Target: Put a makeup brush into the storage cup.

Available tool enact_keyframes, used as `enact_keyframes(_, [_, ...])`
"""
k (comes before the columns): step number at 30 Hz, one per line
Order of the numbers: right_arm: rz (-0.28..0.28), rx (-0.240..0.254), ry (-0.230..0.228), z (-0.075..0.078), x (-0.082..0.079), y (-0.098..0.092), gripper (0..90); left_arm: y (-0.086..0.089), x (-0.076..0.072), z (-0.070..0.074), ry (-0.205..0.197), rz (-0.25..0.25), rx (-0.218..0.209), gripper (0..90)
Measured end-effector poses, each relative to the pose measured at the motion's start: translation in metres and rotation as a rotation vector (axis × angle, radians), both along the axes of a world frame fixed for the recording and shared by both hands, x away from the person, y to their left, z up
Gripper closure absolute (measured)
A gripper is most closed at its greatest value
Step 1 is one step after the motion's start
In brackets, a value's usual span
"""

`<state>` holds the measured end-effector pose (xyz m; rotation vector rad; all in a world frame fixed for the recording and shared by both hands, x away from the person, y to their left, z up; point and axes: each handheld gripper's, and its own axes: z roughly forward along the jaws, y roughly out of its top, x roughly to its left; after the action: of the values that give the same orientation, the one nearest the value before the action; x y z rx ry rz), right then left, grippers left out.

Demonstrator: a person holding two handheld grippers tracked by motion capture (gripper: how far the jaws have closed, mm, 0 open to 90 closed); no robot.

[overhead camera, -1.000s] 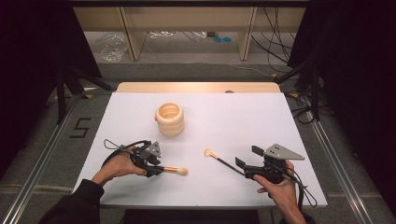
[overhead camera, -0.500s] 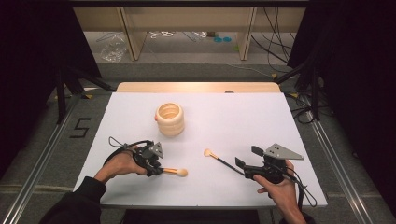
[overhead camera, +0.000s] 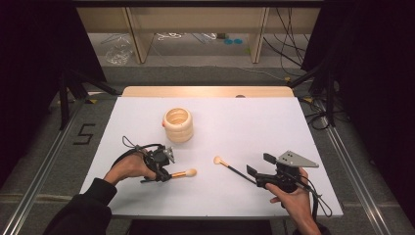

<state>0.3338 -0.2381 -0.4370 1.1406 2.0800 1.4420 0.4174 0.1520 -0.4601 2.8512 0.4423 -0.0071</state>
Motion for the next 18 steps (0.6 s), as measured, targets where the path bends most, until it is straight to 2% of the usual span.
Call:
enact_keyframes(12, [0.002,-0.007,0.002,0.0001,0.0000,-0.0001,21.8,-0.0022,0.0023,0.0005,0.009,0.002,0.017,78.1])
enact_keyframes(18, [0.001,0.000,-0.003,-0.0002,0.0003,-0.0001,22.0,-0.0057,0.0021,0.0012,0.006,-0.004,0.042,78.4])
